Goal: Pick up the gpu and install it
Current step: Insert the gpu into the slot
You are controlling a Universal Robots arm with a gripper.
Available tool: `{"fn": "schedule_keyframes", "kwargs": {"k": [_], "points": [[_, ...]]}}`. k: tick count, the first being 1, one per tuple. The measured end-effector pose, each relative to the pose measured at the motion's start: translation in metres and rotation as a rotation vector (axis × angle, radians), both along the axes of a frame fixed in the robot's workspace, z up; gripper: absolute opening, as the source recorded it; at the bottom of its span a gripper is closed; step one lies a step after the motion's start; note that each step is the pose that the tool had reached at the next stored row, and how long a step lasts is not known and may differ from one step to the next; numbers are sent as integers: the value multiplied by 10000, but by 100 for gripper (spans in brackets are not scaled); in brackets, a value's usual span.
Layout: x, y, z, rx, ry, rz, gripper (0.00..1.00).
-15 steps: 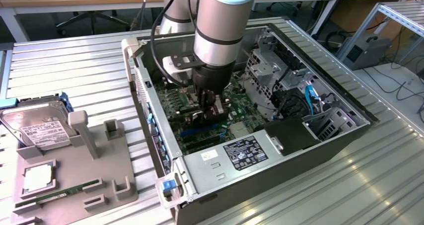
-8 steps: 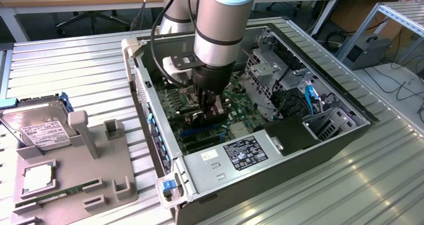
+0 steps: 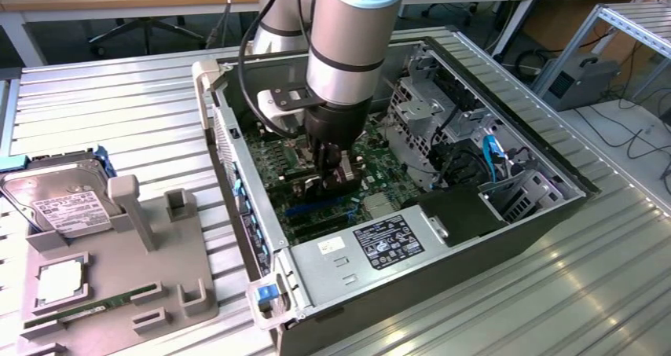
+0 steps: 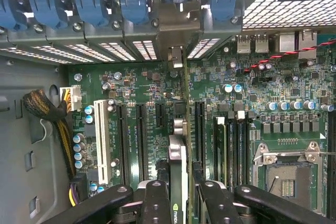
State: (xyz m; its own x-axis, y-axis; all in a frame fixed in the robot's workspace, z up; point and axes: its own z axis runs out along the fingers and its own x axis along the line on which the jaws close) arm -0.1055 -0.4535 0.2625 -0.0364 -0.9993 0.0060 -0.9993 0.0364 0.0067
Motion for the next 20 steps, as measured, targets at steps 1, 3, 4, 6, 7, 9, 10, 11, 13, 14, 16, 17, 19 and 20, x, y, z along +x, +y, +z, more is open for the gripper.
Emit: {"fn": "schedule_keyframes", "kwargs": {"k": [1, 3, 4, 6, 7, 9, 10, 11, 13, 14, 16, 17, 19, 20], "points": [[0, 0, -6, 2, -1, 0, 27], [0, 0, -30, 2, 0, 0, 27], [-1, -1, -45, -7, 5, 0, 27], [-1, 0, -53, -7, 4, 0, 27], [0, 0, -56, 2, 0, 0, 27], [-1, 0, -55, 36, 0, -1, 27], [0, 0, -52, 39, -2, -1, 27], [0, 1, -48, 46, -5, 0, 27], [0, 0, -44, 46, -4, 0, 27], [0, 0, -40, 44, -3, 0, 27], [0, 0, -34, 44, -2, 0, 27], [0, 0, -28, 41, -1, 0, 27], [0, 0, -20, 42, -2, 0, 27], [0, 0, -19, 44, -3, 0, 27]]}}
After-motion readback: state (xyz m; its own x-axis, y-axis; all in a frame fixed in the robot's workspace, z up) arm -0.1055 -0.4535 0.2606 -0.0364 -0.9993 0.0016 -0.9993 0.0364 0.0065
